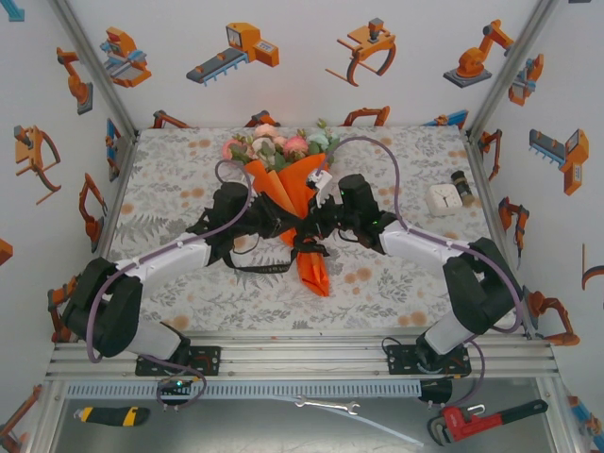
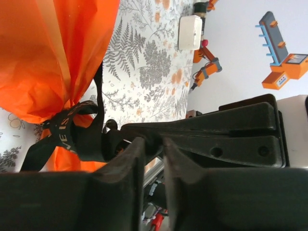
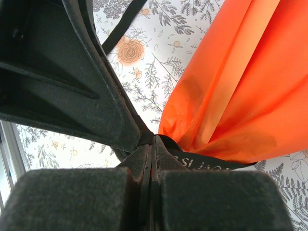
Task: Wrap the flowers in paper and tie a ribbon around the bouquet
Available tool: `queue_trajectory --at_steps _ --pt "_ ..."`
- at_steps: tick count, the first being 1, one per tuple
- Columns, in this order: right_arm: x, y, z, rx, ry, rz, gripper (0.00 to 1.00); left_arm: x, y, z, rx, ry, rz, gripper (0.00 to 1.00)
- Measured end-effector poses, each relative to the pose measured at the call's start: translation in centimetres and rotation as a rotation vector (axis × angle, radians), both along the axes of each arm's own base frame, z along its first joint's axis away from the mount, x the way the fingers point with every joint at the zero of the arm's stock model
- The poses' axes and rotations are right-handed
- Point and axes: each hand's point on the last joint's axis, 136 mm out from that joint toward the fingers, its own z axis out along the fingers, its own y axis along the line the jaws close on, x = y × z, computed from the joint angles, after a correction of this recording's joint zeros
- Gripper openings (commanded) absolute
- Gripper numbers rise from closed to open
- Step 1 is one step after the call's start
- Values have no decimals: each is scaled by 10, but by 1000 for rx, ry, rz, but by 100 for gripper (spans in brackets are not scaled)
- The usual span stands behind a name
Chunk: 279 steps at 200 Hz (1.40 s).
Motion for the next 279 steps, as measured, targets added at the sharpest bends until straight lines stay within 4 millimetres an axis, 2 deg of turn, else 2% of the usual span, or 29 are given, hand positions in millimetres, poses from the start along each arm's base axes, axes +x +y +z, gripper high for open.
queue_trajectory --at_steps 10,36,50,66,113,125,139,152,181,192,200,208,220,226,236,253,279 --pt "0 0 0 0 0 1 0 0 0 0 -4 5 3 12" --pt "-1 0 0 2 3 4 10 -1 1 -3 -11 17 8 0" --pt "-1 0 -1 1 7 1 21 -2 1 -4 -15 19 10 0" --pt "0 -4 -3 -11 10 -20 29 -2 2 -6 -14 22 11 0" --pt "-8 -40 6 -14 86 -222 36 -1 4 -8 -5 22 24 0" --pt "-11 -54 7 5 136 -312 44 -1 5 -8 0 21 27 0" --pt "-15 -70 0 25 207 -416 50 -1 6 -8 6 18 32 0" --pt "-18 -82 -14 18 284 -499 54 -2 7 -5 8 13 34 0" --pt "-20 -90 -46 -17 424 -594 56 -3 9 -1 13 2 33 0" --pt "-20 -89 -60 -34 476 -616 55 -4 10 -2 17 3 31 0" --pt "-20 -89 -71 -49 512 -629 50 -4 10 -3 20 3 31 0" --pt "-20 -88 -80 -58 543 -639 40 -4 10 -3 21 4 31 0" --pt "-21 -84 -91 -56 591 -645 20 -5 11 -2 23 2 32 0" --pt "-20 -82 -93 -48 605 -645 10 -5 11 -1 24 0 32 0" --pt "-19 -79 -94 -39 609 -637 0 -6 13 1 28 -7 34 0" --pt "-16 -77 -86 -6 600 -635 0 -8 17 2 52 -20 38 0" --pt "-14 -74 -63 32 539 -600 0 -13 32 -2 132 -37 59 0"
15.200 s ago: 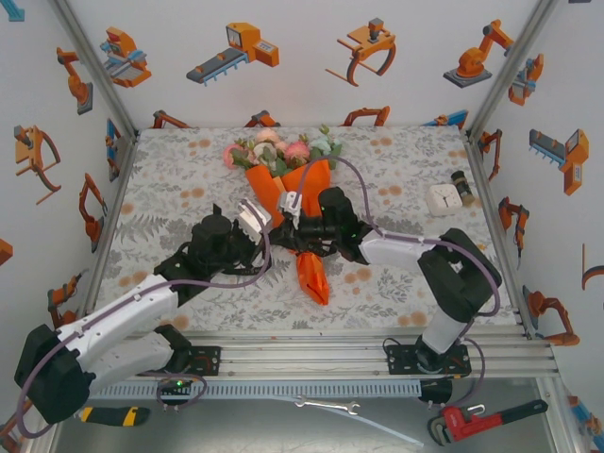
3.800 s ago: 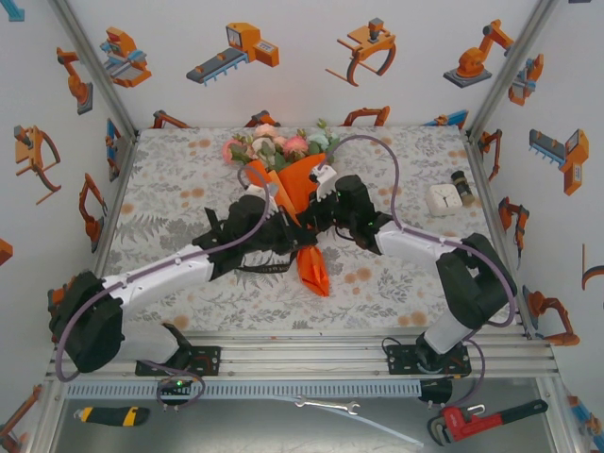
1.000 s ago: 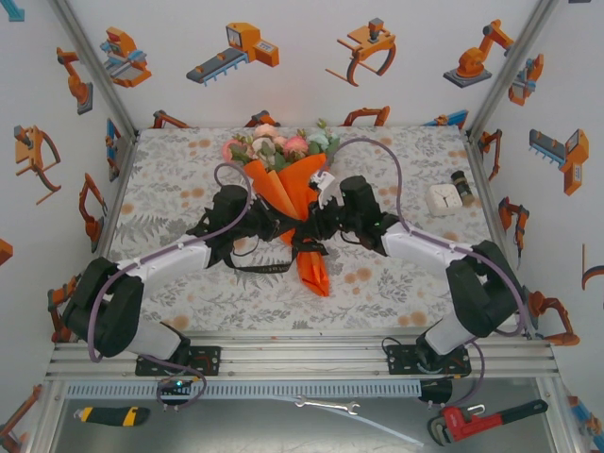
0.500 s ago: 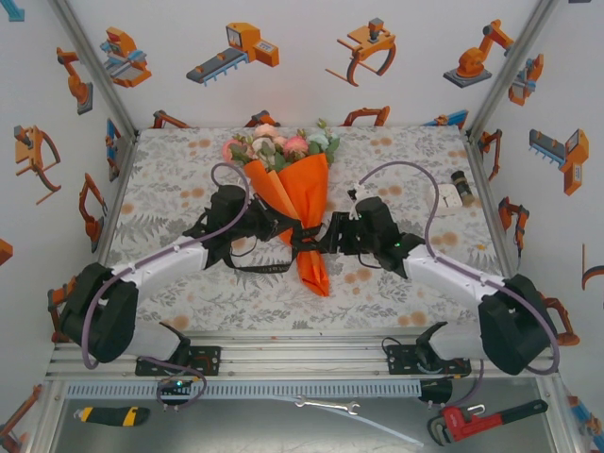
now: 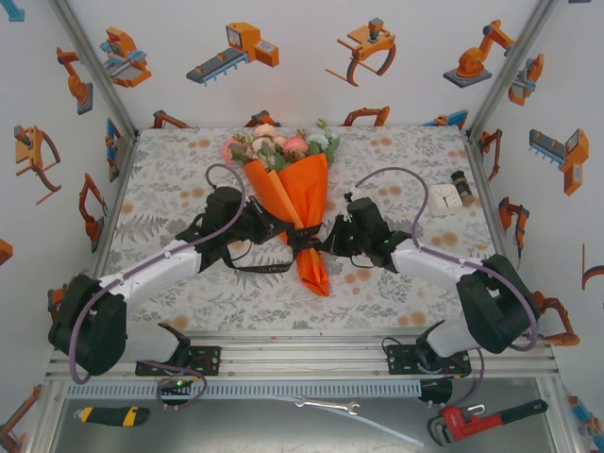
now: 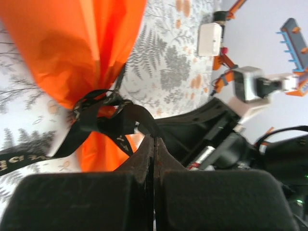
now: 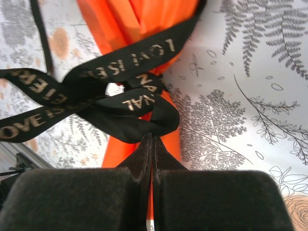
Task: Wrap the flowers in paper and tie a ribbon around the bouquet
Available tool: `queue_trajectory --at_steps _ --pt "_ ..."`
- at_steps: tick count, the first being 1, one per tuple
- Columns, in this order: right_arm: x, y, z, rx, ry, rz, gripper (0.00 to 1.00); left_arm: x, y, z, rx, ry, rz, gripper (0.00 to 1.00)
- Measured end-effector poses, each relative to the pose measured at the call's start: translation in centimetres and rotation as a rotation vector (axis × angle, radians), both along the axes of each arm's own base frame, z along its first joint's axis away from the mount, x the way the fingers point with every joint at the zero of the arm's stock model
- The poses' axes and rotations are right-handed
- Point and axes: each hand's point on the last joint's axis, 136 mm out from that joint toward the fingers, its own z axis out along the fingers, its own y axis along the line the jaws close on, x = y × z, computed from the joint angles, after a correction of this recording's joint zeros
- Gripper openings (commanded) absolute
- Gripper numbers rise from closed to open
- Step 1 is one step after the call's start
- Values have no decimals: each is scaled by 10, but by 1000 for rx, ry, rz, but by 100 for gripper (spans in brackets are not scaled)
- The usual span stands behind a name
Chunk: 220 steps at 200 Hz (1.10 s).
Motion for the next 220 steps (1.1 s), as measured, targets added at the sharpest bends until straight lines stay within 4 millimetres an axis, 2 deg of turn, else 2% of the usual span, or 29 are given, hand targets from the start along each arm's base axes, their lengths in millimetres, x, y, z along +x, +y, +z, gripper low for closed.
queue_trajectory --at_steps 29,59,72,80,96,109,131,143,161,179,203,220 --pt "-2 4 28 13 -107 64 0 -13 23 -19 103 8 32 0" --pt "-15 22 48 19 -217 194 0 -25 41 -49 197 60 55 0" --pt "-19 25 46 6 -221 218 29 -29 47 -59 223 81 60 0" --pt "-21 24 42 -11 -209 214 40 -30 48 -62 231 85 61 0" --pt "-19 15 30 -64 -172 179 50 -30 49 -62 236 84 61 0" --pt "-17 10 20 -91 -139 144 53 -30 49 -62 239 79 59 0" --pt "-13 10 7 -110 -100 123 50 -30 49 -62 240 77 57 0" --pt "-9 14 3 -112 -83 120 44 -30 49 -62 240 77 56 0" --pt "-4 22 -1 -109 -70 127 19 -30 49 -60 238 74 57 0" --pt "-4 26 -4 -105 -65 139 0 -30 50 -58 237 67 62 0" --pt "-5 26 2 -104 -86 153 0 -31 57 -57 263 65 80 0" --pt "-9 30 17 -89 -135 196 0 -31 64 -60 289 67 94 0"
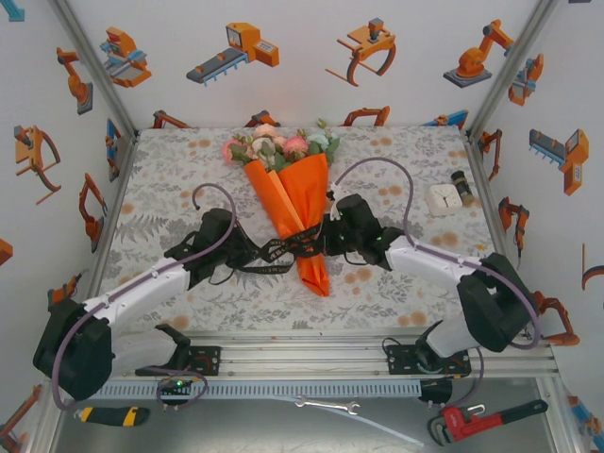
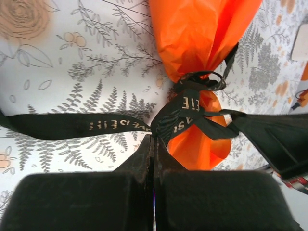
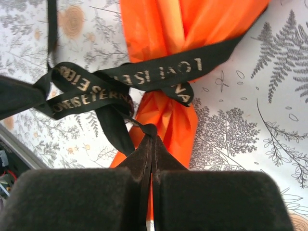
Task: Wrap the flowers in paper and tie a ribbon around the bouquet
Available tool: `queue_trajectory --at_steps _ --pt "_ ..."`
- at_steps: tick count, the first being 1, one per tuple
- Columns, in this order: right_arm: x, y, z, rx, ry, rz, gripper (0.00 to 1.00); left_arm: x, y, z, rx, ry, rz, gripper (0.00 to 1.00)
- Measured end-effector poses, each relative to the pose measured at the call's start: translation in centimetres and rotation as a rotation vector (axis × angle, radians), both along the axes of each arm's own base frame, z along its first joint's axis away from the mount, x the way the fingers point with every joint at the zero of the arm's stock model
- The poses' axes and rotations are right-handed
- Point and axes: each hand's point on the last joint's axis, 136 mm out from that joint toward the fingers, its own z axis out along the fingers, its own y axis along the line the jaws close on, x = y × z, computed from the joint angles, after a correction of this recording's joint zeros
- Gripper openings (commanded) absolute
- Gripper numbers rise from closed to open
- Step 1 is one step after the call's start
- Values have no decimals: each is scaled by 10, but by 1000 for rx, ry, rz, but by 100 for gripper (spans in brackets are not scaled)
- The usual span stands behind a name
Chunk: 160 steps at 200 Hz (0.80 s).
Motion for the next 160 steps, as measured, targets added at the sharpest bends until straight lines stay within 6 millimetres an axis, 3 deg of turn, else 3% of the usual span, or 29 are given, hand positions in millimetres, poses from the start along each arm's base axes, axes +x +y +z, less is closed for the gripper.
queue_trajectory --at_steps 37,68,99,128,160 --pt "-35 37 37 79 -116 235 0 1 10 -4 42 5 14 0" --pt "-65 64 35 111 -121 399 0 4 13 0 58 -3 17 3" --pt "-66 63 21 76 -102 412 0 8 24 1 112 -12 28 19" --pt "-56 55 22 18 -153 369 0 14 33 7 201 -26 15 32" --pt "-50 45 30 -23 -224 341 0 24 17 41 229 -121 -117 36"
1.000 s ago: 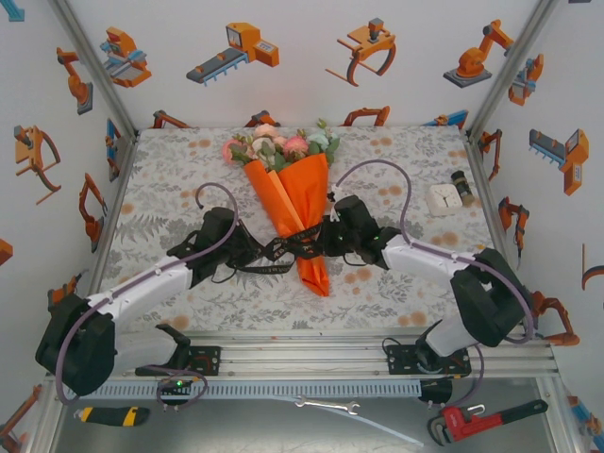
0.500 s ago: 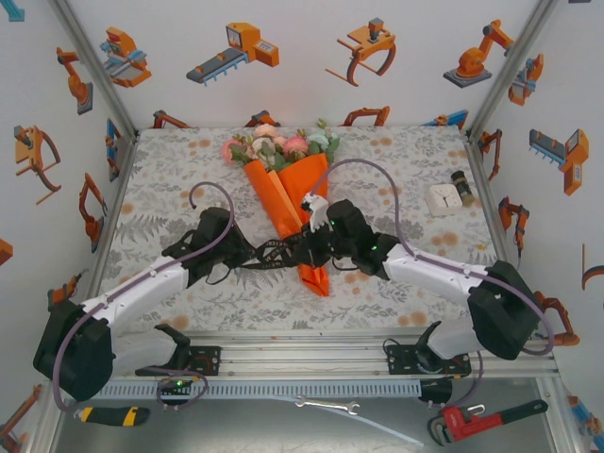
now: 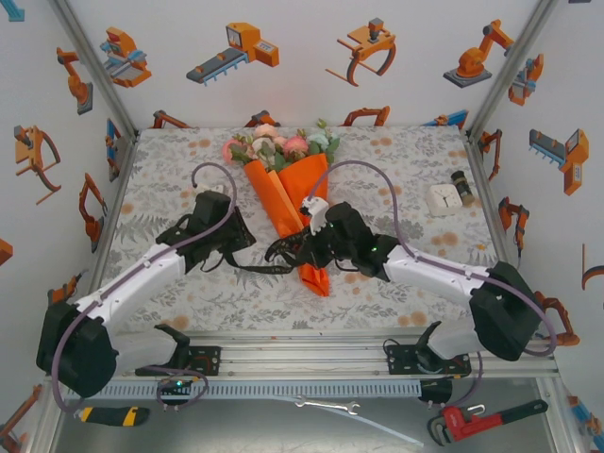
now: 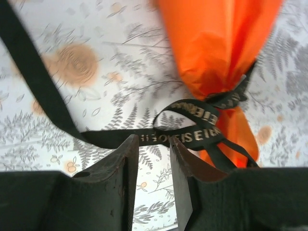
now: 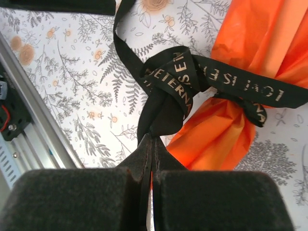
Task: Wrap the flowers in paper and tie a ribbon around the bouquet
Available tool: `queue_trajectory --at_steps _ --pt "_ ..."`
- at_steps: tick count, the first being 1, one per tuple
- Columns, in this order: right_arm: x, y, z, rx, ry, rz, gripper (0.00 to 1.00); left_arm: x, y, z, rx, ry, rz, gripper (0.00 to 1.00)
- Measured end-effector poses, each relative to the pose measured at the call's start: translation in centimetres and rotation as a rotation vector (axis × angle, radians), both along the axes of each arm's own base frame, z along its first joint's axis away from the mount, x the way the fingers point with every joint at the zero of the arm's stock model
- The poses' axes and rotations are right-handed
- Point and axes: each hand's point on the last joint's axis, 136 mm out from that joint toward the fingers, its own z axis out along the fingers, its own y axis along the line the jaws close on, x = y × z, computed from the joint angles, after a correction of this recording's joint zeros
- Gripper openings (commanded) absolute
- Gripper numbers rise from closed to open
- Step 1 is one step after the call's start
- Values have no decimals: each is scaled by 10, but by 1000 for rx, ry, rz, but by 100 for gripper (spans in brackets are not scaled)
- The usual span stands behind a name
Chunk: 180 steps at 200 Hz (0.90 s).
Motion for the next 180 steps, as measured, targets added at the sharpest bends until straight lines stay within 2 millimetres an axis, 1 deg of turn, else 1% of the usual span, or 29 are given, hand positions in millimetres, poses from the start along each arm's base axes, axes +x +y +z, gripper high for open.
queue_trajectory --at_steps 17,38,50,58,72,77,88,100,109,120,128,139,149,161,168,180 --pt "1 -3 -2 -14 -18 -4 0 2 -22 29 -17 -75 -136 36" --pt "-5 -10 -12 -28 -26 6 0 5 -62 65 -14 -176 -334 32" --pt "-10 -15 -18 -36 -32 13 0 10 -88 77 10 -225 -440 29" --pt "-14 -19 -22 -40 -36 16 0 12 -104 79 27 -247 -506 27" --pt "-18 -24 -29 -46 -39 20 0 15 -130 69 53 -254 -622 26" --pt "-20 -26 -32 -48 -41 22 0 16 -137 62 59 -249 -658 26" --pt "-22 -29 -37 -53 -43 23 0 16 -150 41 71 -222 -731 26" --pt "-24 -32 -40 -56 -49 25 0 13 -158 17 80 -183 -794 26" --pt "-25 -33 -41 -55 -51 26 0 10 -161 3 82 -159 -833 25" --pt "-26 -33 -42 -52 -56 27 0 5 -164 -9 81 -139 -873 26" --pt "-26 -33 -42 -51 -59 27 0 1 -165 -14 75 -133 -897 27" --pt "-25 -33 -41 -47 -65 28 0 -1 -168 -18 69 -135 -921 32" --pt "-25 -33 -40 -45 -70 30 0 -1 -172 -19 69 -144 -934 43" --pt "-25 -32 -39 -42 -75 32 0 2 -174 -25 94 -147 -936 52" --pt "-24 -32 -38 -41 -78 33 0 6 -175 -29 112 -147 -929 56" --pt "-24 -31 -37 -39 -84 34 0 11 -176 -39 138 -139 -918 59"
